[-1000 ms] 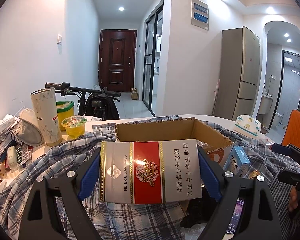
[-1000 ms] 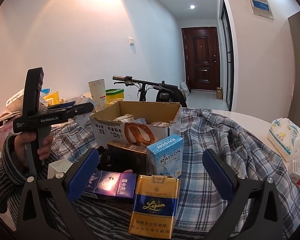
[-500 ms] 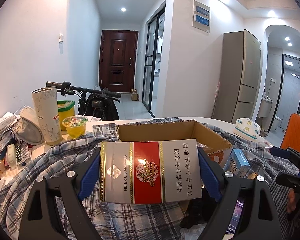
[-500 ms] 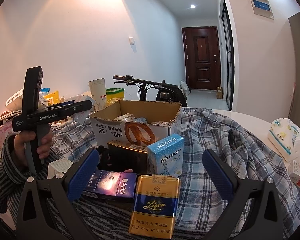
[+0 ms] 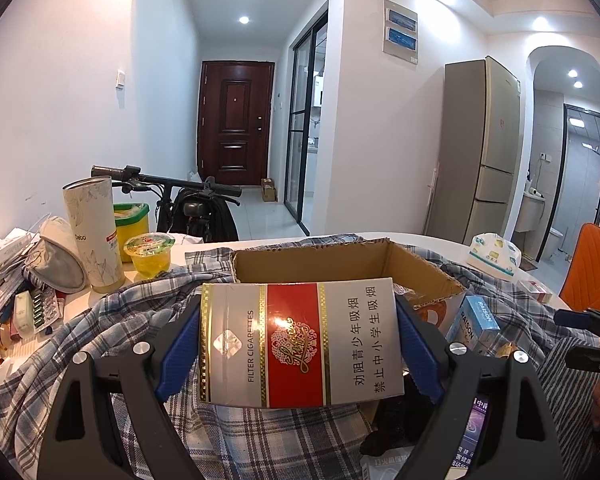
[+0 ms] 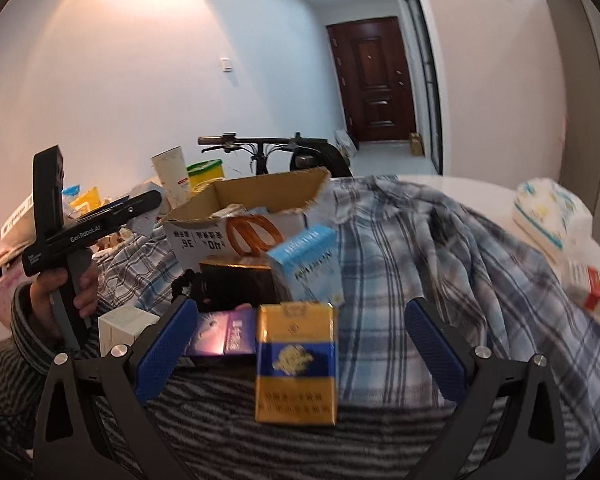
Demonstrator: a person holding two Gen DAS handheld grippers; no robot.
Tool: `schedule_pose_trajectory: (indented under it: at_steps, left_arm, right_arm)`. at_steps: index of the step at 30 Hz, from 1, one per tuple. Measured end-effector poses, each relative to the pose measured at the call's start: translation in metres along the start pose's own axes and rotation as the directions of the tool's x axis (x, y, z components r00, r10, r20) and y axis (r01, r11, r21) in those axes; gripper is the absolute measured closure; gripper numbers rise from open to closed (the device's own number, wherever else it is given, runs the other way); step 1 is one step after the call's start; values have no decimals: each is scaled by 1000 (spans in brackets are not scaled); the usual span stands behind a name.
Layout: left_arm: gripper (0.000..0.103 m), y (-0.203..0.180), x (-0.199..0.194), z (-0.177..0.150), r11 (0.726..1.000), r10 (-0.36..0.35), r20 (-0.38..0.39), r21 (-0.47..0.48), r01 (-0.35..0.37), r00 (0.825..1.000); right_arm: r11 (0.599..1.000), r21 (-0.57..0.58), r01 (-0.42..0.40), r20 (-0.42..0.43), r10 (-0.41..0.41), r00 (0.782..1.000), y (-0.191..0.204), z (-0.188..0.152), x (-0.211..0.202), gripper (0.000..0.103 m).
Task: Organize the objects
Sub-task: 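Grasp the cream square box with the right gripper while the left holds the cigarette pack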
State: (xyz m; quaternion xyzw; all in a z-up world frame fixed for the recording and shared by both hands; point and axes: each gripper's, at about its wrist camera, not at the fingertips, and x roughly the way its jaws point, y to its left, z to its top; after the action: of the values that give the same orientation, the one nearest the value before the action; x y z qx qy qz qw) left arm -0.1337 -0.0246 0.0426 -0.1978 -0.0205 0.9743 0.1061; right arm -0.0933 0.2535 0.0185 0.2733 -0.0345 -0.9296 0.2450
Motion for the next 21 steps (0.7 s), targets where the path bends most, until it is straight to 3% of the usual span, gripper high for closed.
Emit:
schedule_pose_trajectory:
  at_steps: [9,13,17,21]
  left_arm:
    - [13,-1,0,0,1000,0,-2,-2,0,1000]
    - [13,-2,0,0,1000,-1,-5,-5,1,1000]
    - [13,-2,0,0,1000,0,-7,-4,0,1000]
    - [13,-2,-1,0,1000,0,-2,-5,0,1000]
  right_arm:
    - [996,-82,-42,-29,40,999,25,7,11,0]
    - [986,-83,-142,-44,139,989,52,-2,17,0]
    - [964,-30,-263,-53,261,964,80,-15,19,0]
    - [946,37,-321,-60,322,945,109,-28,25,0]
